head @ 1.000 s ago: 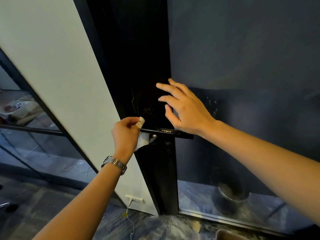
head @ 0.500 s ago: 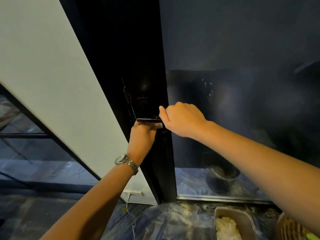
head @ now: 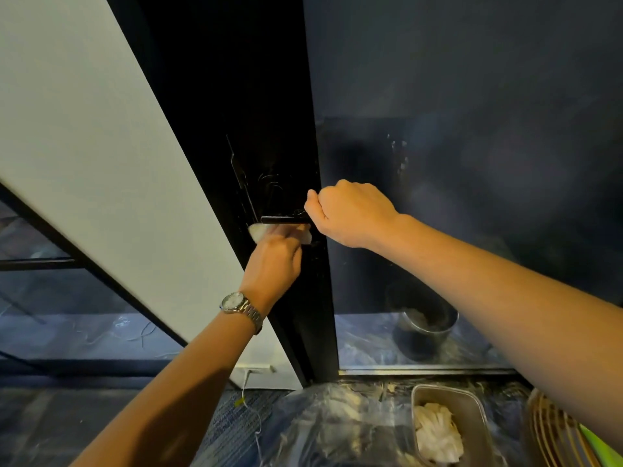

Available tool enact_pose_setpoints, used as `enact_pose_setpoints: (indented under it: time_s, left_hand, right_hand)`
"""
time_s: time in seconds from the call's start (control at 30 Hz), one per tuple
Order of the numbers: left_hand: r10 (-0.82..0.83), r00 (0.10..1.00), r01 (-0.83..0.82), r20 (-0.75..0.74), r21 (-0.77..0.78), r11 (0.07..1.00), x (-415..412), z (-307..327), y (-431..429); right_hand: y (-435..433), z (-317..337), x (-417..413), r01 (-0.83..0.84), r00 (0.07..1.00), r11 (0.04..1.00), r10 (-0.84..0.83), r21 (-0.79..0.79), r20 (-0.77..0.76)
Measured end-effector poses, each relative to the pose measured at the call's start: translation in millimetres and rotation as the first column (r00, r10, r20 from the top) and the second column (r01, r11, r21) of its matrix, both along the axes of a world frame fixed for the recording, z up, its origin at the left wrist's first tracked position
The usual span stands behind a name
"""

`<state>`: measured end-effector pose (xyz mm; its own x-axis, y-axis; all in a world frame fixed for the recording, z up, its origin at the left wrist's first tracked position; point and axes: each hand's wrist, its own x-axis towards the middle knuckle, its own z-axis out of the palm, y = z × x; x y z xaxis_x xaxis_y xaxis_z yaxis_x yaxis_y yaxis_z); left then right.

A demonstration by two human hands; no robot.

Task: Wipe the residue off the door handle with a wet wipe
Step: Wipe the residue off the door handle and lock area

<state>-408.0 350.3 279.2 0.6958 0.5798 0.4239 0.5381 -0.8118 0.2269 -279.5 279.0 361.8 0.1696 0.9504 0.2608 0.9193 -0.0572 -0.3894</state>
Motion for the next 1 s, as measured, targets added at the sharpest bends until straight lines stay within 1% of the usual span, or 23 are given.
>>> enact_pose_setpoints:
  time_s: [0.07,0.1,0.13,0.17,0.2,0.23,0.27,0.33,0.37,0.4,0.43,0.57,0.6,0.67,0.73,0.8,0.83,0.87,0.93,0.97,1.0]
  left_hand:
    - [0.051,0.995,-0.050,0.087,-0.023,0.998,0,-4,-4]
    - [0.037,0.996,-0.038,0.075,0.013,0.999,2,-7,-5]
    - [0.009,1.000,-0.009,0.001,0.076,0.997,5,-10,-6]
    - [-0.018,0.990,0.037,-0.143,0.134,0.990,8,-14,-6]
    - [-0.015,0.951,0.078,-0.308,0.193,0.978,10,-18,-6]
    - [0.016,0.891,0.109,-0.453,0.250,0.962,11,-21,-5]
    - [0.054,0.832,0.142,-0.552,0.306,0.941,10,-25,-4]
    - [0.133,0.723,0.213,-0.678,0.403,0.890,4,-32,-2]
    - [0.173,0.684,0.250,-0.709,0.451,0.857,2,-35,-1]
    - [0.165,0.678,0.294,-0.716,0.470,0.832,1,-35,1]
    - [0.118,0.698,0.319,-0.707,0.455,0.831,0,-37,4]
    - [-0.067,0.826,0.369,-0.559,0.447,0.815,5,-30,11]
    - [-0.081,0.853,0.350,-0.516,0.450,0.821,7,-24,11]
    - [-0.072,0.912,0.256,-0.403,0.424,0.869,8,-12,13]
    - [-0.057,0.956,0.155,-0.288,0.330,0.931,7,-5,14]
    - [-0.027,0.977,0.081,-0.213,0.248,0.965,8,-5,12]
    - [-0.034,0.972,0.092,-0.232,0.244,0.965,9,-6,9]
    - [-0.052,0.951,0.139,-0.304,0.274,0.952,12,-9,8]
    - [-0.042,0.849,0.274,-0.526,0.372,0.887,16,-15,5]
    - [-0.010,0.798,0.311,-0.603,0.397,0.864,18,-17,6]
    - [0.017,0.765,0.334,-0.644,0.419,0.845,20,-20,7]
  right_hand:
    - [0,0,0,0.008,1.000,1.000,-0.008,0.003,0.006]
    - [0,0,0,0.012,1.000,1.000,-0.012,0.002,0.008]
    - [0,0,0,0.014,1.000,1.000,-0.014,0.000,0.008]
    - [0,1,-1,0.015,1.000,1.000,-0.015,-0.005,0.009]
    - [0,1,-1,0.016,1.000,1.000,-0.016,-0.008,0.009]
    - [-1,2,-2,0.017,1.000,1.000,-0.017,-0.011,0.011]
    - [-1,2,-2,0.019,1.000,1.000,-0.019,-0.012,0.014]
    - [-1,2,-2,0.024,1.000,1.000,-0.024,-0.015,0.015]
    - [-1,1,-2,0.024,1.000,1.000,-0.024,-0.016,0.016]
    - [-1,1,-2,0.025,1.000,1.000,-0.024,-0.017,0.018]
    - [-1,1,-3,0.026,0.999,0.999,-0.026,-0.018,0.021]
    - [-1,1,-2,0.034,0.999,0.999,-0.033,-0.015,0.021]
    - [-1,1,-3,0.033,0.999,0.999,-0.033,-0.013,0.019]
    - [-1,1,-3,0.029,0.999,0.999,-0.029,-0.017,0.014]
    - [-1,1,-3,0.029,1.000,0.999,-0.028,-0.025,0.012]
    - [-1,1,-2,0.029,0.999,0.999,-0.029,-0.029,0.016]
    - [-1,1,-2,0.027,0.999,0.999,-0.027,-0.030,0.021]
    - [-1,1,-2,0.025,0.999,0.999,-0.025,-0.031,0.028]
    - [-1,1,-2,0.025,0.999,0.999,-0.024,-0.034,0.039]
    - [-1,1,-3,0.028,0.999,0.999,-0.026,-0.035,0.041]
    - [-1,1,-2,0.030,0.999,0.999,-0.029,-0.033,0.045]
